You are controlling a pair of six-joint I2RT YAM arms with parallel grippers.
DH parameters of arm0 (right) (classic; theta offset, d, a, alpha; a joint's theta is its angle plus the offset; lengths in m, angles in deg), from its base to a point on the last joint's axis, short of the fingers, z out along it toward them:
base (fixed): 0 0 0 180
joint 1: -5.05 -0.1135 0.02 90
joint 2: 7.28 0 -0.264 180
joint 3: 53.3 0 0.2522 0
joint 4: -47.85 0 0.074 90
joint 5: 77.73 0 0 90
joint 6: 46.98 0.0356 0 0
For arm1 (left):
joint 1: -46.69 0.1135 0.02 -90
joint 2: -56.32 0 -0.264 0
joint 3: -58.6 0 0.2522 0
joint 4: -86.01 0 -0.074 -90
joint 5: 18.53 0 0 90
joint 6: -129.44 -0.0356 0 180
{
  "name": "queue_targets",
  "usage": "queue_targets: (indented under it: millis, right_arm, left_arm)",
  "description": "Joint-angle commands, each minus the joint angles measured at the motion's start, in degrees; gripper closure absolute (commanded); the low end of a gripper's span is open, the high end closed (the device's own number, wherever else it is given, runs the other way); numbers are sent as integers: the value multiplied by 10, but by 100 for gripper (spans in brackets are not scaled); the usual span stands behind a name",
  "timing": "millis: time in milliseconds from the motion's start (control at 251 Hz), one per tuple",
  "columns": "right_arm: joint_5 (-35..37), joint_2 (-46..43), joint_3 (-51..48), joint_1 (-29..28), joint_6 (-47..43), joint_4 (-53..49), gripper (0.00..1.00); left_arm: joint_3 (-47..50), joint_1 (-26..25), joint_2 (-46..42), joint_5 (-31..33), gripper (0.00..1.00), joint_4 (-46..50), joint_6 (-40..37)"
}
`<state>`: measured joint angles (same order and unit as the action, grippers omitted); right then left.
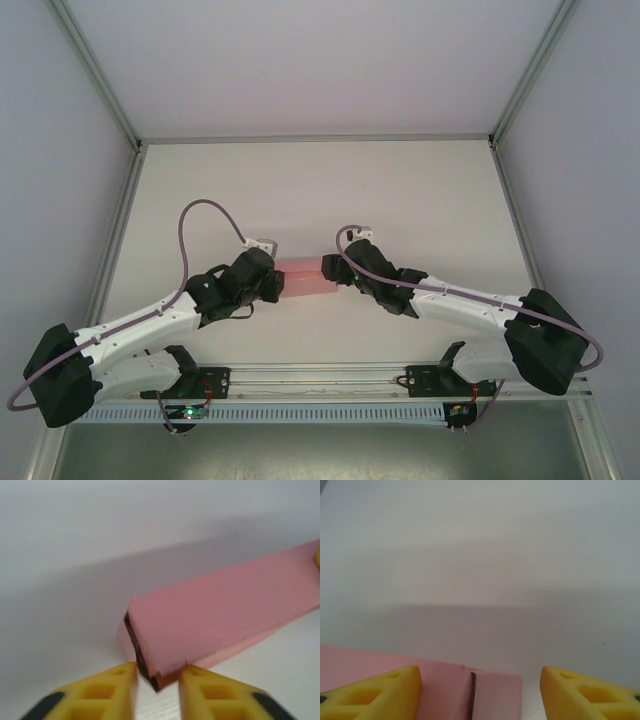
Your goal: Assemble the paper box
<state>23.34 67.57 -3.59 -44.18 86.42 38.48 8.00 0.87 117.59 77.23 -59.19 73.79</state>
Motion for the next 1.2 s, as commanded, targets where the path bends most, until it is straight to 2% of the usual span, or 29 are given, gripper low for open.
queue_targets:
  millis: [0,219,235,295,347,363,443,523,686,734,850,926,1197]
  right_arm:
    - [-26,26,-37,0,19,-52,43]
    - [-23,22,-65,0,46,-35,51]
    - [-25,22,-67,0,48,-32,51]
    - [-29,26,-76,0,53,-20,51]
    - [-33,30,-80,0,56,-14,52]
    - [-35,31,-81,0,56,-13,53]
    - [-36,33,-84,0,56,-9,56]
    - [-38,33,-89,0,56,-1,60]
    - [-37,32,-96,0,57,6,61]
    - [-36,31,-98,0,58,7,62]
    - [-34,29,-101,0,57,11,63]
    - [-32,30,-102,-1,55,12,64]
    - [-41,48,-109,1,48,37,68]
  left_arm:
    - [-9,-10,-13,-29,63,69,-16]
    - [-17,-10,-49,-62,46,73,-4]
    - [-18,-10,-52,-58,42,72,3]
    - [-24,-10,-59,-44,18,70,27]
    - [-33,-9,-60,-34,2,70,46]
    - [-37,-9,-60,-30,0,72,52]
    - [-59,2,-49,-5,0,88,89]
    - [-66,32,-39,-14,0,86,108]
    - [-19,115,-37,-122,0,-29,125]
    - [-6,128,-33,-137,0,-54,134]
    - [12,138,-13,-160,0,-89,130]
    - [19,143,0,-152,0,-90,129]
    - [85,174,22,-177,9,-157,149]
